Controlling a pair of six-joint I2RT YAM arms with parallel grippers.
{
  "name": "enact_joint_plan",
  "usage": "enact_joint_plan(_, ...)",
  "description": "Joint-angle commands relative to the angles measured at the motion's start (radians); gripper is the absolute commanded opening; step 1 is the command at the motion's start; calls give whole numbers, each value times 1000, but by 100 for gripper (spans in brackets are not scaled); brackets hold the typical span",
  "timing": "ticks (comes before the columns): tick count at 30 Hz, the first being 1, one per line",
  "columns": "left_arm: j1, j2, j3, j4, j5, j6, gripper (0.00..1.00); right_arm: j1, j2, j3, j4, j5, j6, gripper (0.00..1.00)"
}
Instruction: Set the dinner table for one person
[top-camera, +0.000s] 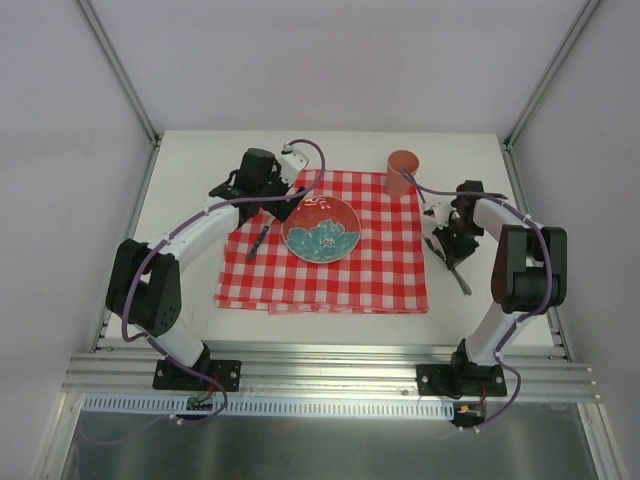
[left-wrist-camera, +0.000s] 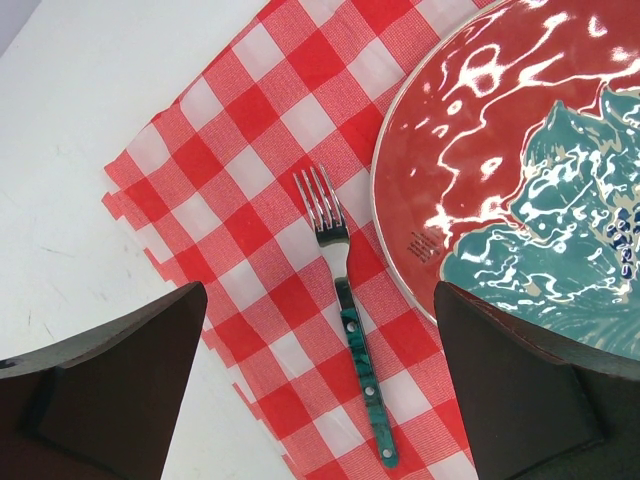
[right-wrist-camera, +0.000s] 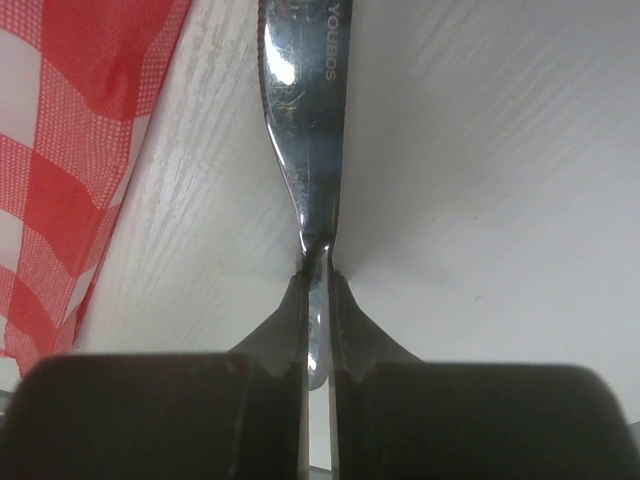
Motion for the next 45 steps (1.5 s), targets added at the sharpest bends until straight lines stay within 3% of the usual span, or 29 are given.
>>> enact_joint_plan(1, -12, -14, 20, 31, -13, -12, 99, -2, -82, -11, -38, -25, 32, 0)
enact_joint_plan(14, -10, 0, 19, 45, -3, -27, 99, -2, -172, 81, -139, -62, 66, 0)
enact_joint_plan(16, -12, -7, 16, 44, -4, -24, 99, -2, -161, 81, -151, -73, 64, 12)
enact_joint_plan(17, -10, -7, 16, 44, -6, -23, 99, -2, -156, 64, -153, -70, 66, 36)
enact_joint_plan(20, -10, -13, 14, 44, -13, -15, 99, -5, -172, 5, -134, -36, 35, 49)
enact_joint_plan(29, -10, -11, 11, 44, -10, -18, 99, -11, -181, -166, -84, -27, 1, 51)
enact_joint_plan(33, -10, -8, 20, 44, -12, -16, 99, -11, -114, -178, -52, 10, 6, 48)
enact_joint_plan(36, -10, -13, 19, 44, -15, -12, 99, -11, -95, -175, -27, 22, 8, 40)
enact_joint_plan(37, -10, -14, 17, 44, -18, -10, 99, -8, -92, -172, -27, 6, 6, 35)
enact_joint_plan(38, -10, -16, 14, 44, -18, -9, 99, -8, -86, -154, -35, 5, 14, 20)
enact_joint_plan(39, -10, -17, 13, 44, -19, -7, 99, -8, -75, -148, -41, -1, 18, 12)
enact_joint_plan(41, -10, -17, 11, 45, -21, -7, 99, -8, -69, -132, -56, -10, 23, 0)
enact_joint_plan(45, -10, -17, 11, 44, -21, -7, 99, -8, -107, -134, -73, -15, 21, 0)
